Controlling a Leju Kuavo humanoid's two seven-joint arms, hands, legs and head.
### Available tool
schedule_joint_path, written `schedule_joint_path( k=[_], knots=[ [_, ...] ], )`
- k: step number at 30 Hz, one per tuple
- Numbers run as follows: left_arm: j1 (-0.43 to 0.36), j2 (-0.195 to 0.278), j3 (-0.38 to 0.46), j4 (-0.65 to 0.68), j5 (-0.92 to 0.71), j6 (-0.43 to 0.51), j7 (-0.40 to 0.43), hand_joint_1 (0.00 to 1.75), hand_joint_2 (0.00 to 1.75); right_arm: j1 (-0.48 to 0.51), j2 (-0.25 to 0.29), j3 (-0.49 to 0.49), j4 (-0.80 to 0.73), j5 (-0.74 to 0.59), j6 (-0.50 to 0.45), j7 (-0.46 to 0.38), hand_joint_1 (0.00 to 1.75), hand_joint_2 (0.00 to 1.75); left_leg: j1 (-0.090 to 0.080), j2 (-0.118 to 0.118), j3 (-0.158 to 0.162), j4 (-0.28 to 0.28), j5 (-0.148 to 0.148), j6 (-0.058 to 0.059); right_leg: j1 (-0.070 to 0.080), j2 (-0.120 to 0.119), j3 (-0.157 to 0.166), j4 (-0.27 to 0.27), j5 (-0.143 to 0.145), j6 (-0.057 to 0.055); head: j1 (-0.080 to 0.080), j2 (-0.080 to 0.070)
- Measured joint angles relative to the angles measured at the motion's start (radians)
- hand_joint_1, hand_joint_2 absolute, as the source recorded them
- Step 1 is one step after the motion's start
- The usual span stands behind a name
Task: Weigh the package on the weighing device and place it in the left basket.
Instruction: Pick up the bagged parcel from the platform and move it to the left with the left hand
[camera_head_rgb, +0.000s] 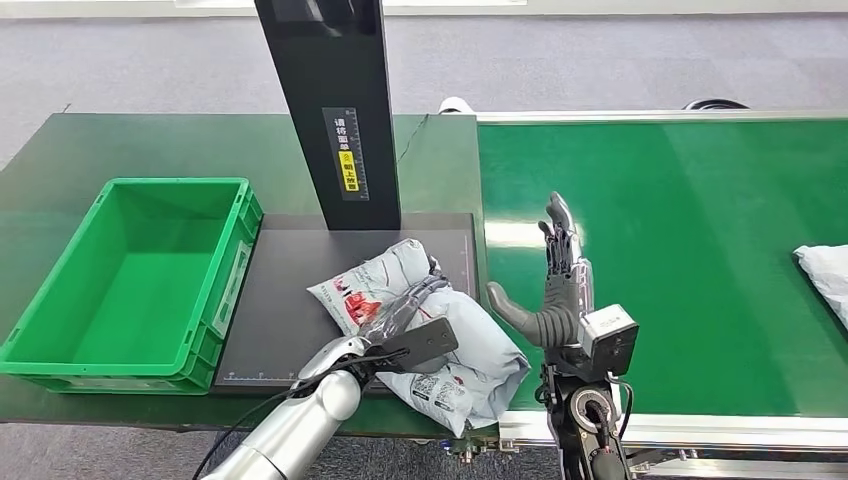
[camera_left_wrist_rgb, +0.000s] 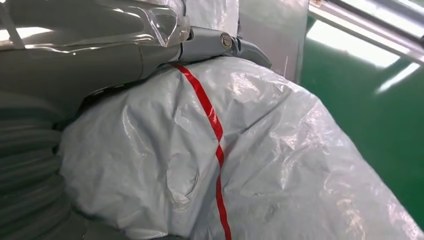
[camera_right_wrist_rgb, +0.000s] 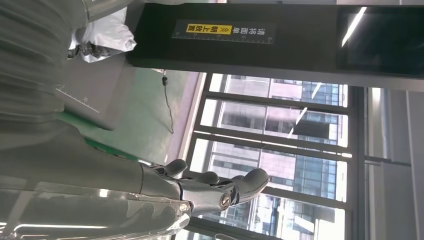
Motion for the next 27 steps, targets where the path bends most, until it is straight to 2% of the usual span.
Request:
schedule_joint_path(
  k=[4, 5, 8, 9, 10, 13, 20, 27],
  knots=[
    [-0.020, -0.003, -0.007, 0.033, -0.005, -0.004, 0.001, 0.00, 1.75, 0.000, 0.001, -0.002, 0.001, 0.000, 0.000, 0.003, 0.00, 1.75, 0.000, 0.000, 0.003, 0.000, 0.000, 0.000, 0.000, -0.001, 0.003, 0.000, 0.000, 0.000, 0.000, 0.000],
    [-0.023, -0.003, -0.007, 0.038, -0.005, -0.005, 0.001, 0.17, 1.75, 0.000, 0.002, -0.002, 0.001, 0.000, 0.000, 0.003, 0.00, 1.75, 0.000, 0.000, 0.004, 0.000, 0.000, 0.000, 0.000, -0.001, 0.004, 0.000, 0.000, 0.000, 0.000, 0.000],
    [-0.027, -0.004, -0.008, 0.048, -0.005, -0.005, 0.001, 1.36, 1.75, 0.000, 0.002, -0.003, 0.001, 0.000, 0.000, 0.003, 0.00, 1.75, 0.000, -0.001, 0.006, 0.000, 0.000, 0.000, 0.000, -0.001, 0.006, 0.000, 0.000, 0.000, 0.000, 0.000],
    [-0.029, -0.004, -0.008, 0.050, -0.007, -0.008, 0.001, 1.61, 1.75, 0.000, 0.003, -0.003, 0.001, 0.000, 0.000, 0.004, 0.00, 1.75, 0.000, -0.001, 0.007, 0.000, 0.000, 0.000, 0.000, -0.001, 0.007, 0.000, 0.000, 0.000, 0.000, 0.000],
    [-0.031, -0.004, -0.009, 0.052, -0.009, -0.013, 0.001, 1.67, 1.75, 0.000, 0.003, -0.003, 0.001, 0.000, 0.000, 0.005, 0.00, 1.75, 0.000, -0.001, 0.007, 0.000, 0.000, 0.000, 0.000, -0.001, 0.008, 0.000, 0.000, 0.000, 0.000, 0.000],
    [-0.040, -0.005, -0.010, 0.061, -0.017, -0.038, -0.005, 1.75, 1.75, -0.001, 0.003, -0.004, 0.004, 0.002, -0.001, 0.007, 0.00, 1.75, 0.000, -0.003, 0.009, 0.000, 0.000, 0.000, 0.000, -0.003, 0.009, 0.000, 0.000, 0.000, 0.000, 0.000],
    [-0.056, -0.010, -0.009, 0.079, -0.027, -0.043, -0.030, 1.75, 1.75, -0.001, 0.002, -0.006, 0.009, 0.002, -0.010, 0.007, 0.00, 1.75, 0.000, -0.006, 0.011, 0.000, 0.000, 0.001, 0.000, -0.006, 0.013, 0.000, -0.001, 0.000, 0.000, 0.000],
    [-0.019, 0.007, 0.016, 0.044, 0.037, 0.027, -0.142, 1.75, 1.75, 0.002, -0.003, -0.015, 0.005, -0.002, -0.014, 0.010, 0.00, 1.75, 0.000, -0.005, 0.011, 0.000, 0.000, 0.001, 0.000, -0.006, 0.012, 0.000, -0.001, 0.000, 0.000, 0.000]
  ],
)
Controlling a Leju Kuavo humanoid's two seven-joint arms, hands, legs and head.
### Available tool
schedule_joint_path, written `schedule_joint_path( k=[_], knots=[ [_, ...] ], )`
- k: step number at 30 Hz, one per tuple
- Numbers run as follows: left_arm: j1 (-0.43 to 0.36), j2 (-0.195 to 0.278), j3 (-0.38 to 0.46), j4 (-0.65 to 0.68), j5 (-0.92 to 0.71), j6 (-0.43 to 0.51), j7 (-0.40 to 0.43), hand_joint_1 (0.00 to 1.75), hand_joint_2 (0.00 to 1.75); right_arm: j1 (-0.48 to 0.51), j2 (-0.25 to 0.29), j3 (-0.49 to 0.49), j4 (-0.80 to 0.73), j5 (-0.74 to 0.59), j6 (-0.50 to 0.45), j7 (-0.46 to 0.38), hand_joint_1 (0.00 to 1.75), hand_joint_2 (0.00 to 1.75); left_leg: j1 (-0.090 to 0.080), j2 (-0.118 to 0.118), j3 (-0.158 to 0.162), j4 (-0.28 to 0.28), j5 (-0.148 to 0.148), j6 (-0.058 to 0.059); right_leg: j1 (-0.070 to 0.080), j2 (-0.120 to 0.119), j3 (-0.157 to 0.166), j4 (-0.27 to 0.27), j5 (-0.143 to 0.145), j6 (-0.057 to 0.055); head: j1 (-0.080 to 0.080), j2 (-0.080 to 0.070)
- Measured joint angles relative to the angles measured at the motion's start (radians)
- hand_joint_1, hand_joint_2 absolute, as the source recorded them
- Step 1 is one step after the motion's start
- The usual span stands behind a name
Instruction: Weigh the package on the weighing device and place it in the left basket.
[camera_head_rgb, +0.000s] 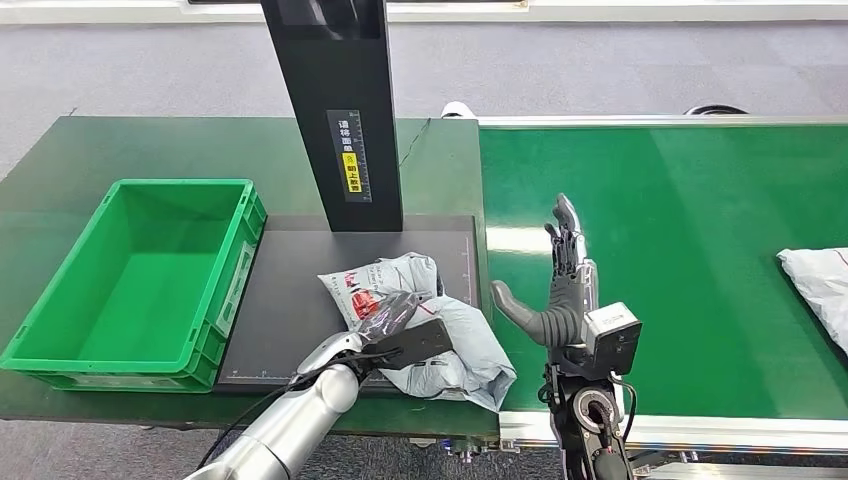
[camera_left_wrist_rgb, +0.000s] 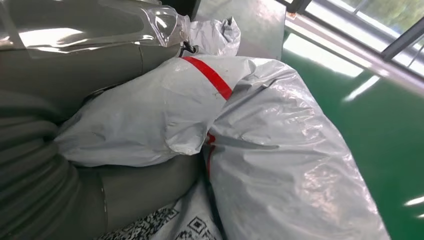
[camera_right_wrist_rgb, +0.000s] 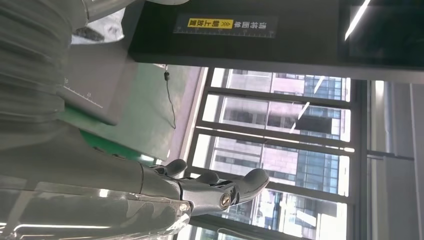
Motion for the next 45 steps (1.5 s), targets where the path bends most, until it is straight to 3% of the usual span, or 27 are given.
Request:
schedule_joint_path(
  k=[6, 9, 18, 25, 31, 39, 45],
  knots=[
    [0.069, 0.035, 0.041, -0.082, 0.070, 0.051, -0.103, 1.75, 1.75, 0.005, -0.009, -0.004, -0.007, -0.013, 0.000, 0.002, 0.00, 1.75, 0.000, 0.002, -0.004, 0.000, 0.000, 0.000, 0.000, 0.002, -0.005, 0.000, 0.000, 0.000, 0.000, 0.000],
    [0.119, 0.061, 0.063, -0.160, 0.086, 0.123, -0.164, 1.75, 1.75, 0.012, -0.013, -0.005, -0.011, -0.022, 0.000, 0.001, 0.00, 1.75, 0.000, 0.003, -0.007, 0.000, 0.000, 0.000, 0.000, 0.004, -0.009, 0.000, 0.000, 0.000, 0.000, 0.000],
    [0.276, 0.134, 0.140, -0.524, 0.110, 0.358, -0.324, 1.75, 1.75, 0.026, -0.034, -0.010, -0.024, -0.046, 0.004, -0.008, 0.00, 1.75, 0.000, 0.005, -0.014, 0.000, 0.000, 0.000, 0.000, 0.004, -0.016, 0.000, 0.000, 0.000, 0.000, 0.000],
    [0.318, 0.157, 0.156, -0.653, 0.113, 0.382, -0.351, 1.75, 1.75, 0.026, -0.038, -0.012, -0.024, -0.049, 0.005, -0.008, 0.00, 1.75, 0.000, 0.005, -0.015, 0.000, 0.000, 0.000, 0.000, 0.004, -0.017, 0.000, 0.000, 0.000, 0.000, 0.000],
    [0.350, 0.176, 0.141, -0.776, 0.194, 0.438, -0.470, 1.75, 1.75, 0.026, -0.043, -0.012, -0.024, -0.059, 0.007, -0.011, 0.00, 1.75, 0.000, 0.005, -0.015, 0.000, 0.000, 0.000, 0.000, 0.004, -0.017, 0.000, 0.000, 0.000, 0.000, 0.000],
    [0.387, 0.236, 0.087, -0.992, 0.157, 0.590, -0.483, 1.75, 1.75, 0.048, -0.052, -0.012, -0.026, -0.070, 0.007, -0.021, 0.00, 1.75, 0.000, 0.005, -0.015, 0.000, 0.000, 0.000, 0.000, 0.004, -0.018, 0.000, 0.000, 0.000, 0.000, 0.000],
    [0.402, 0.271, 0.151, -1.020, -0.025, 0.682, -0.438, 1.75, 1.75, 0.082, -0.057, -0.013, -0.048, -0.070, 0.006, -0.025, 0.00, 1.75, 0.000, 0.005, -0.015, 0.000, 0.000, 0.000, 0.001, 0.004, -0.017, 0.000, 0.000, -0.001, 0.000, 0.000]
  ],
)
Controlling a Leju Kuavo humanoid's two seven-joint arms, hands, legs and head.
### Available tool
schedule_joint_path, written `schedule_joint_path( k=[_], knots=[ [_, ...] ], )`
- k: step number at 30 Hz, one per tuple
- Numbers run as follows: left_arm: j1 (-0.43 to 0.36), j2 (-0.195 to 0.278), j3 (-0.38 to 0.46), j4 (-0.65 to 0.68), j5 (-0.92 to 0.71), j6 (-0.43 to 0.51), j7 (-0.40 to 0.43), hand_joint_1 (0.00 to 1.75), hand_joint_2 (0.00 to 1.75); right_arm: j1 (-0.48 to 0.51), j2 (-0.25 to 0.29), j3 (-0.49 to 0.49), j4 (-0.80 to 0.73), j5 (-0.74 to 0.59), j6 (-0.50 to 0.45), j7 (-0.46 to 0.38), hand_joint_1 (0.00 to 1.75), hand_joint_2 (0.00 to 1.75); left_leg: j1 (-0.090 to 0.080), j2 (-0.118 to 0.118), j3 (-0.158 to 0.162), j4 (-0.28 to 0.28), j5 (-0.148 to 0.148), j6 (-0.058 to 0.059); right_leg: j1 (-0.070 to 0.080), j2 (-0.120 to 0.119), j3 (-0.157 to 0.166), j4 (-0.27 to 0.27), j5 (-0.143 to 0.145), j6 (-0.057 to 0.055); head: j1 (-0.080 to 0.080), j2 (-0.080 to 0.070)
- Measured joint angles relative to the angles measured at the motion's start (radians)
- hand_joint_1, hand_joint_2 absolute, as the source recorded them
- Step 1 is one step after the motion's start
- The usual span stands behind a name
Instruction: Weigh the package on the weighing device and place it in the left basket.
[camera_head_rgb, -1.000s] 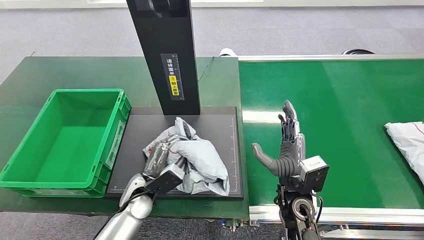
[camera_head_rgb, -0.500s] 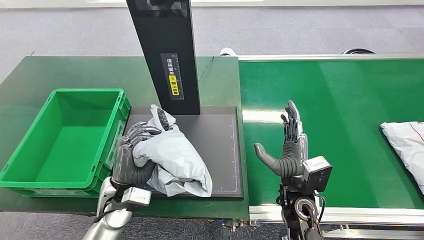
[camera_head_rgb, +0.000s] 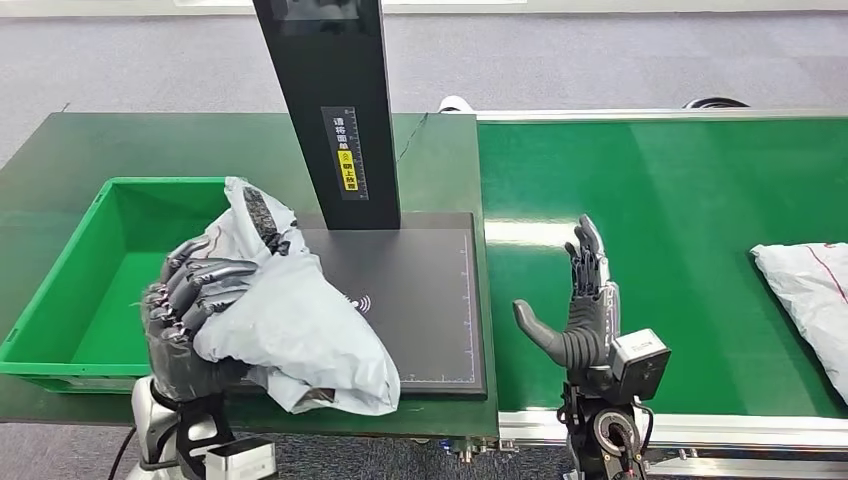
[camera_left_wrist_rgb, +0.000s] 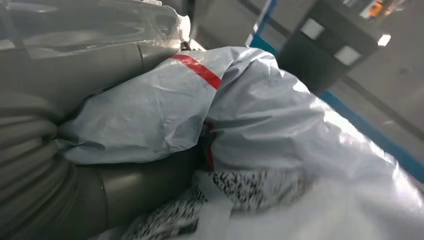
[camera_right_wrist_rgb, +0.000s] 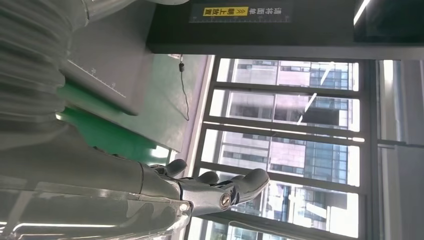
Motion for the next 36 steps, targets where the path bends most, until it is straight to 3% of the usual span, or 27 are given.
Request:
schedule_joint_path(
  k=[7, 11, 16, 25, 31, 36],
  knots=[
    [0.000, 0.018, 0.082, 0.016, -0.022, 0.015, 0.044, 1.75, 1.75, 0.019, -0.006, -0.003, -0.015, 0.000, -0.003, -0.001, 0.00, 1.75, 0.000, 0.000, 0.000, 0.000, 0.000, 0.000, 0.000, 0.000, 0.000, 0.000, 0.000, 0.000, 0.000, 0.000],
    [-0.020, 0.021, 0.151, 0.071, -0.068, -0.042, 0.204, 1.75, 1.75, 0.036, -0.011, -0.004, -0.027, 0.000, -0.013, -0.005, 0.00, 1.75, 0.000, 0.000, 0.000, 0.000, 0.000, 0.000, 0.000, 0.000, 0.000, 0.000, 0.000, 0.000, 0.000, 0.000],
    [-0.101, 0.024, 0.268, 0.257, -0.135, -0.178, 0.433, 1.75, 1.75, 0.048, -0.016, -0.007, -0.038, 0.001, -0.015, -0.009, 0.00, 1.75, 0.001, 0.001, 0.001, 0.000, 0.001, 0.000, 0.001, 0.001, 0.000, 0.000, 0.001, -0.001, 0.000, 0.000],
    [-0.225, 0.029, 0.404, 0.512, -0.140, -0.241, 0.582, 1.75, 1.75, 0.043, -0.017, -0.012, -0.039, 0.010, -0.013, -0.005, 0.00, 1.75, 0.001, 0.001, 0.000, 0.000, 0.001, -0.001, 0.001, 0.002, 0.000, 0.000, 0.001, -0.001, 0.000, 0.000],
    [-0.289, 0.041, 0.492, 0.653, -0.134, -0.236, 0.608, 1.75, 1.75, 0.038, -0.017, -0.016, -0.039, 0.013, -0.012, 0.003, 0.00, 1.75, 0.001, 0.001, 0.002, 0.000, 0.001, -0.001, 0.001, 0.002, 0.001, 0.000, 0.001, -0.001, 0.000, 0.000],
    [-0.305, 0.043, 0.544, 0.717, -0.101, -0.101, 0.528, 1.75, 1.75, 0.041, -0.016, -0.017, -0.042, 0.017, -0.012, 0.003, 0.00, 1.75, 0.001, 0.002, 0.003, 0.000, 0.001, -0.001, 0.001, 0.003, 0.002, 0.001, 0.001, -0.001, 0.000, 0.000]
  ],
)
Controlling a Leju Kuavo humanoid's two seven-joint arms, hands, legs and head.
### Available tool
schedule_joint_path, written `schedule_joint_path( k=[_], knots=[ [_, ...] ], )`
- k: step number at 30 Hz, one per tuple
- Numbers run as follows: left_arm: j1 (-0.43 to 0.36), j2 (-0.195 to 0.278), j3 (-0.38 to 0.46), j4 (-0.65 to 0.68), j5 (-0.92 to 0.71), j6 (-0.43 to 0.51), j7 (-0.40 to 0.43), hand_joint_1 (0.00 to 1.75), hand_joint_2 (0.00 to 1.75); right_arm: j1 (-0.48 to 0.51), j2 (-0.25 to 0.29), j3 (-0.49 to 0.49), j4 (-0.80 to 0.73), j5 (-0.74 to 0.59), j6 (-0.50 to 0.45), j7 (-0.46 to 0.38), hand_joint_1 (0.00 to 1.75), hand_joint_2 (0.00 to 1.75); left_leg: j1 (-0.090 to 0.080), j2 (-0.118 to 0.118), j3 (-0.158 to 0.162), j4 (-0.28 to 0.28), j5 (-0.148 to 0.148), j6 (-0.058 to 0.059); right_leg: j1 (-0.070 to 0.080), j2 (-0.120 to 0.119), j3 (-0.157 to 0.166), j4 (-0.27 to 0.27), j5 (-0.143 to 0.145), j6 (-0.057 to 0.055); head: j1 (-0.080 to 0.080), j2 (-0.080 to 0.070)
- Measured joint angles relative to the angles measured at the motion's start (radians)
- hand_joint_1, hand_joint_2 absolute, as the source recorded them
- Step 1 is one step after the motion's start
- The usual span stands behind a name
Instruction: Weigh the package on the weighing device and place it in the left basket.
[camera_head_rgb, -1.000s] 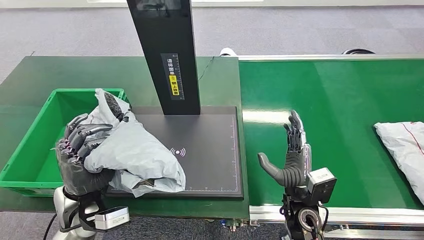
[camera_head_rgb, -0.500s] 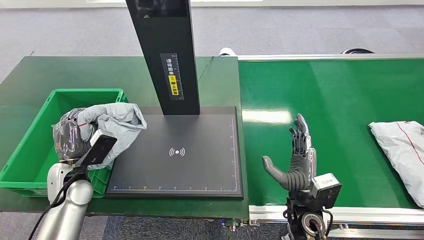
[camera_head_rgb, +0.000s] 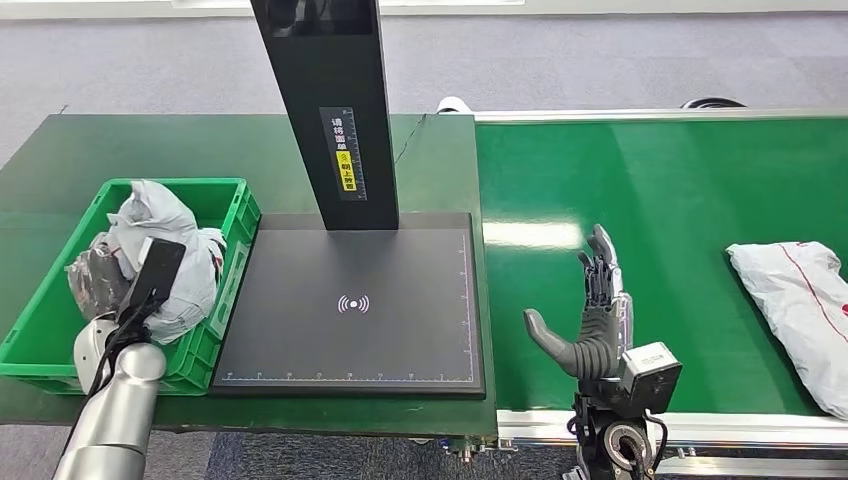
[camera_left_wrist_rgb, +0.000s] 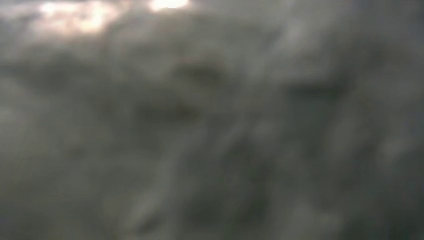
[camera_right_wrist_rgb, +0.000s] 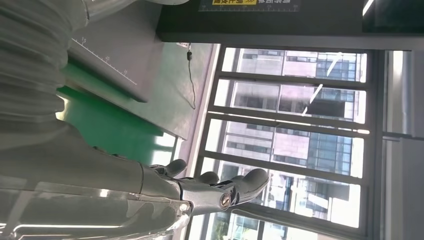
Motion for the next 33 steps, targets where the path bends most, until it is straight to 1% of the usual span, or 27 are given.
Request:
schedule_joint_path(
  k=[2, 4, 8, 10, 14, 18, 20, 22, 24, 25, 28, 29, 33],
  knots=[
    [0.005, -0.002, 0.022, 0.000, 0.054, 0.088, -0.095, 1.75, 1.75, 0.003, 0.000, 0.000, -0.002, 0.000, 0.000, 0.000, 0.00, 1.75, 0.000, 0.000, 0.000, 0.000, 0.000, 0.000, 0.000, 0.000, 0.000, 0.000, 0.000, 0.000, 0.000, 0.000],
    [0.009, -0.010, 0.059, -0.014, 0.102, 0.147, -0.214, 1.75, 1.75, 0.004, 0.001, 0.000, -0.003, 0.000, -0.001, 0.000, 0.00, 1.75, 0.000, 0.000, -0.001, 0.000, 0.000, 0.000, 0.000, 0.000, -0.001, 0.000, 0.000, 0.000, 0.000, 0.000],
    [0.011, -0.050, 0.170, -0.062, 0.130, 0.163, -0.429, 1.75, 1.75, 0.002, 0.003, 0.001, -0.003, -0.005, -0.007, 0.001, 0.00, 1.75, 0.000, 0.000, -0.002, 0.000, 0.000, 0.000, 0.000, 0.000, -0.002, 0.000, 0.000, 0.000, 0.000, 0.000],
    [0.009, -0.075, 0.228, -0.089, 0.137, 0.163, -0.496, 1.75, 1.75, 0.000, 0.005, 0.002, -0.003, -0.008, -0.009, 0.001, 0.00, 1.75, 0.000, 0.000, -0.002, 0.000, 0.000, 0.000, 0.000, 0.000, -0.002, 0.000, 0.000, 0.000, 0.000, 0.000],
    [0.007, -0.106, 0.301, -0.124, 0.142, 0.163, -0.528, 1.75, 1.75, -0.002, 0.007, 0.003, -0.003, -0.009, -0.010, 0.001, 0.00, 1.75, 0.000, 0.000, -0.002, 0.000, 0.000, 0.000, 0.000, 0.000, -0.002, 0.000, 0.000, 0.000, 0.000, 0.000],
    [0.011, -0.134, 0.345, -0.182, 0.170, 0.163, -0.560, 1.75, 1.75, -0.005, 0.008, 0.006, -0.003, -0.012, -0.012, 0.001, 0.00, 1.75, 0.000, 0.000, -0.003, 0.000, 0.000, 0.000, 0.000, 0.000, -0.002, 0.000, 0.000, 0.000, 0.000, 0.000],
    [0.013, -0.145, 0.356, -0.216, 0.190, 0.163, -0.564, 1.75, 1.75, -0.006, 0.008, 0.007, -0.001, -0.015, -0.016, 0.001, 0.00, 1.75, 0.000, -0.001, -0.003, 0.000, 0.000, 0.000, 0.000, 0.000, -0.002, 0.000, 0.000, 0.000, 0.000, 0.000],
    [0.014, -0.148, 0.350, -0.226, 0.200, 0.163, -0.531, 1.75, 1.75, -0.008, 0.008, 0.008, 0.001, -0.015, -0.020, 0.000, 0.00, 1.75, 0.000, -0.001, -0.002, 0.000, 0.000, 0.000, 0.000, 0.000, -0.002, 0.000, 0.000, 0.000, 0.000, 0.000],
    [0.017, -0.141, 0.321, -0.218, 0.204, 0.162, -0.457, 1.75, 1.75, -0.009, 0.008, 0.008, 0.001, -0.015, -0.022, 0.000, 0.00, 1.75, 0.000, -0.001, -0.002, 0.000, 0.000, 0.000, 0.000, 0.000, -0.002, 0.000, 0.000, 0.000, 0.000, 0.000],
    [0.018, -0.136, 0.300, -0.211, 0.206, 0.162, -0.421, 1.51, 1.75, -0.009, 0.008, 0.008, 0.001, -0.016, -0.023, 0.000, 0.00, 1.75, 0.000, -0.001, -0.003, 0.000, 0.000, 0.000, 0.000, 0.000, -0.002, 0.000, 0.000, 0.000, 0.000, 0.000],
    [0.020, -0.121, 0.238, -0.191, 0.208, 0.153, -0.352, 0.20, 1.75, -0.010, 0.007, 0.008, 0.001, -0.017, -0.024, 0.000, 0.00, 1.75, 0.000, -0.001, -0.002, 0.000, 0.000, 0.000, 0.000, 0.000, -0.002, 0.000, 0.000, 0.000, 0.000, 0.000],
    [0.019, -0.115, 0.221, -0.183, 0.203, 0.138, -0.325, 0.00, 1.75, -0.010, 0.007, 0.007, 0.001, -0.017, -0.024, 0.000, 0.00, 1.75, 0.000, -0.001, -0.002, 0.000, 0.000, 0.000, 0.000, 0.000, -0.002, 0.000, 0.000, 0.000, 0.000, 0.000],
    [0.017, -0.084, 0.143, -0.137, 0.160, 0.015, -0.179, 0.00, 1.75, -0.015, 0.007, 0.007, 0.001, -0.016, -0.021, 0.002, 0.00, 1.75, 0.000, -0.001, -0.003, 0.000, 0.000, 0.000, 0.000, -0.001, -0.002, 0.000, 0.000, 0.000, 0.000, 0.000]
  ],
)
